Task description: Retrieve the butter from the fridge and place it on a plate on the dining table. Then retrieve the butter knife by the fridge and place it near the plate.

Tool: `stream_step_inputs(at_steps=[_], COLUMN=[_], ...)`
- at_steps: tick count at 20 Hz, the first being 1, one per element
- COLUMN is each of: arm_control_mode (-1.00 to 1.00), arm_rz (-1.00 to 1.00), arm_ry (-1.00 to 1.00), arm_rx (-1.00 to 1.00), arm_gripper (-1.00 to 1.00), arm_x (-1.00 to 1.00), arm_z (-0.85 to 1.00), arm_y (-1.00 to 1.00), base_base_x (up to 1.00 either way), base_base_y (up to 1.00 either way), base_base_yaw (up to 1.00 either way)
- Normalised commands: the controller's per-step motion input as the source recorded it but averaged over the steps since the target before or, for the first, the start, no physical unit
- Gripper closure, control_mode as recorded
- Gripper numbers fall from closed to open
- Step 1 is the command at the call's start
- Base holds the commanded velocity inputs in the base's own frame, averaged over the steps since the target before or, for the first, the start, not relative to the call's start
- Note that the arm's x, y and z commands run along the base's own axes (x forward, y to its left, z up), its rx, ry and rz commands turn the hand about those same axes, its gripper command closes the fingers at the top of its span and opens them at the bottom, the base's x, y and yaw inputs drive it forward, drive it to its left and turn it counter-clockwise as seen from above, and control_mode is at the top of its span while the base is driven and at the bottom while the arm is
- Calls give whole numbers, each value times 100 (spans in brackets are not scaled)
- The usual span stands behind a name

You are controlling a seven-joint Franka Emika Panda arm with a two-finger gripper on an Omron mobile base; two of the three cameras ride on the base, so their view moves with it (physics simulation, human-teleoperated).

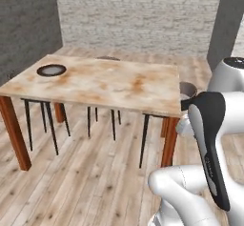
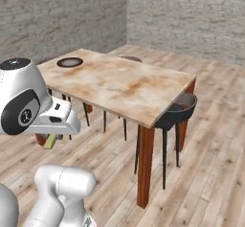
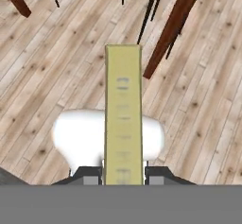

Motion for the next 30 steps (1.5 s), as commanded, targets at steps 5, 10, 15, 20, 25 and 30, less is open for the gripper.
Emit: stream_step_inputs(at_steps=[5, 10, 15, 20, 25, 30], arm_control_mode=[100, 100, 100, 100, 100, 100], arm_rz=[0, 0, 0, 0, 0, 0], arm_ry=[0, 0, 0, 0, 0, 0], arm_rx=[0, 0, 0, 0, 0, 0], arm_gripper=[100, 100, 100, 100, 100, 100], arm_x=[0, 0, 0, 0, 0, 0], arm_z=[0, 0, 0, 0, 0, 0], arm_y=[0, 0, 0, 0, 0, 0], base_base_x=[61, 62, 63, 59, 53, 60], base_base_y=[100, 100, 100, 100, 100, 100], base_base_yaw=[-8, -10, -10, -10, -10, -19])
